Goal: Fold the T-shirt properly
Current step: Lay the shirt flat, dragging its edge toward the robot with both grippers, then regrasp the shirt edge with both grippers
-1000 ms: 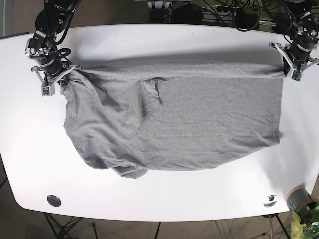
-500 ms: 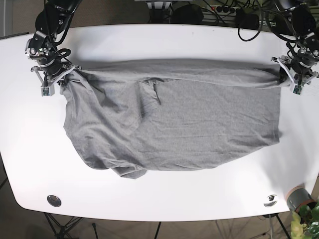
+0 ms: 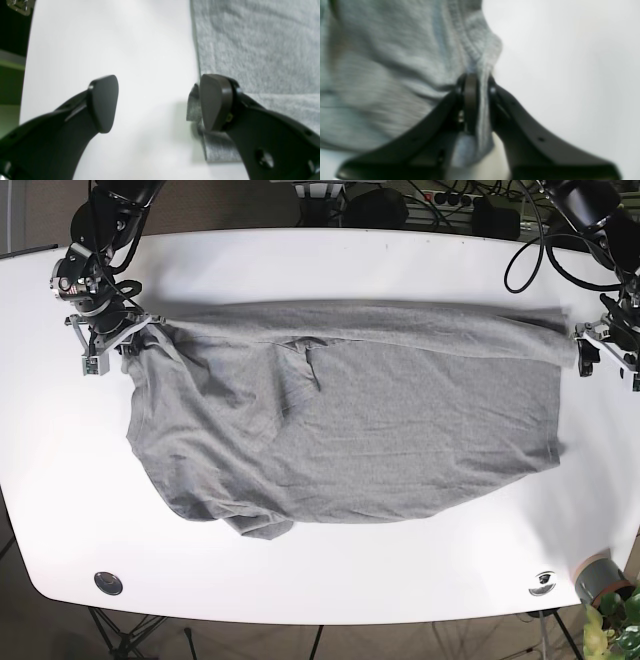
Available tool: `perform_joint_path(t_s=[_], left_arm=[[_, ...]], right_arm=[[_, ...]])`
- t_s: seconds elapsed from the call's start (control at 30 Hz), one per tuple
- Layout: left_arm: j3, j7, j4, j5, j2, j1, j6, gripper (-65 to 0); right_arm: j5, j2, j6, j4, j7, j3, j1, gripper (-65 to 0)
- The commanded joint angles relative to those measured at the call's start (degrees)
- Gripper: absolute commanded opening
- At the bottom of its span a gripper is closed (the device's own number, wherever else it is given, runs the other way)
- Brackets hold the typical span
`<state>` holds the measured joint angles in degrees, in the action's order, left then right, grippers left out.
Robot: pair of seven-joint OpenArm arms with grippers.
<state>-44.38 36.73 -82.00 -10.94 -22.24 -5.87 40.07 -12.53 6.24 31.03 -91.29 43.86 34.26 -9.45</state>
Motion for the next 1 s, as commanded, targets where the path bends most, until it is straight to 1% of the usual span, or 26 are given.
perform_joint_path(t_s=[0.0,0.07,0.1,0.13,0.2,0.27,0.3,0.33,0.4,0.47,0.5,0.57,0.67,0.77,0.87,0.93,0.97], left_arm=[[-0.2,-0.8,-1.0,-1.9,-1.0,0.4,-0.1,-17.9],[-0.1,-0.8,-2.4,-1.9,-1.0,0.3,-0.1,-17.9],[-0.1,-0.8,-2.9,-1.9,-0.7,0.3,-0.1,-17.9],[-0.1,-0.8,-3.8,-2.0,-0.7,-0.2,-0.1,-17.9],[-0.1,-0.8,-5.3,-2.1,-0.3,-1.9,-0.1,-17.9],[0.0,-0.9,-6.4,-2.1,1.1,-2.6,-0.1,-17.9],[0.0,-0.9,-7.0,-2.1,2.2,-2.6,-0.1,-17.9],[0.0,-0.9,-7.5,-2.1,2.7,-2.6,-0.1,-17.9],[0.0,-0.9,-8.9,-1.9,4.2,-3.0,-0.1,-17.9],[0.0,-0.9,-9.7,-1.8,5.2,-3.1,-0.1,-17.9],[0.6,-0.9,-10.2,-1.8,5.9,-3.1,-0.1,-17.9],[1.4,-0.9,-10.4,-1.8,6.5,-3.9,-0.1,-18.1],[3.6,-1.0,-11.2,-1.8,6.6,-5.7,-0.1,-18.2],[5.7,-1.0,-11.8,-1.8,6.7,-7.3,-0.1,-21.8],[8.0,-1.0,-11.4,-1.8,6.7,-7.6,-0.1,-26.7],[8.9,-1.0,-10.8,-1.8,6.7,-7.7,-0.1,-28.3],[9.3,-1.0,-10.2,-1.8,6.7,-7.7,-0.1,-29.2]], right_arm=[[-5.4,1.2,0.49,-0.8,-1.3,0.3,0.3,-50.6],[-10.3,2.3,0.49,-0.8,-1.3,0.3,-0.9,-40.3],[-11.6,2.7,0.67,-0.9,-1.3,0.3,-1.1,-36.8],[-14.1,3.2,0.75,-1.0,-1.3,0.3,-1.5,-30.8],[-18.0,3.5,0.75,-1.0,-1.3,0.3,-2.1,-20.9],[-21.5,4.1,0.84,-1.1,-1.3,0.9,-2.6,-13.3],[-24.1,4.7,0.84,-1.1,-1.3,2.1,-3.0,-10.1],[-25.6,5.0,0.84,-1.1,-1.3,2.7,-3.1,-9.0],[-29.5,5.7,0.84,-1.1,-1.3,3.6,-3.3,-9.2],[-31.6,6.3,0.84,-1.1,-1.3,3.5,-3.3,-9.8],[-32.2,7.3,0.84,-1.7,-0.7,3.2,-3.3,-9.8],[-31.7,8.4,0.84,-2.7,0.5,1.2,-3.0,-9.8],[-29.9,9.8,0.84,-5.0,1.5,-4.1,-2.8,-11.7],[-26.9,10.9,0.31,-7.7,1.6,-9.3,-2.8,-15.5],[-21.3,11.0,0.31,-8.4,1.6,-14.3,-2.7,-18.9],[-17.3,10.9,0.31,-8.5,1.5,-16.5,-2.6,-20.1],[-14.4,10.7,0.31,-8.5,1.5,-17.5,-2.3,-20.9]])
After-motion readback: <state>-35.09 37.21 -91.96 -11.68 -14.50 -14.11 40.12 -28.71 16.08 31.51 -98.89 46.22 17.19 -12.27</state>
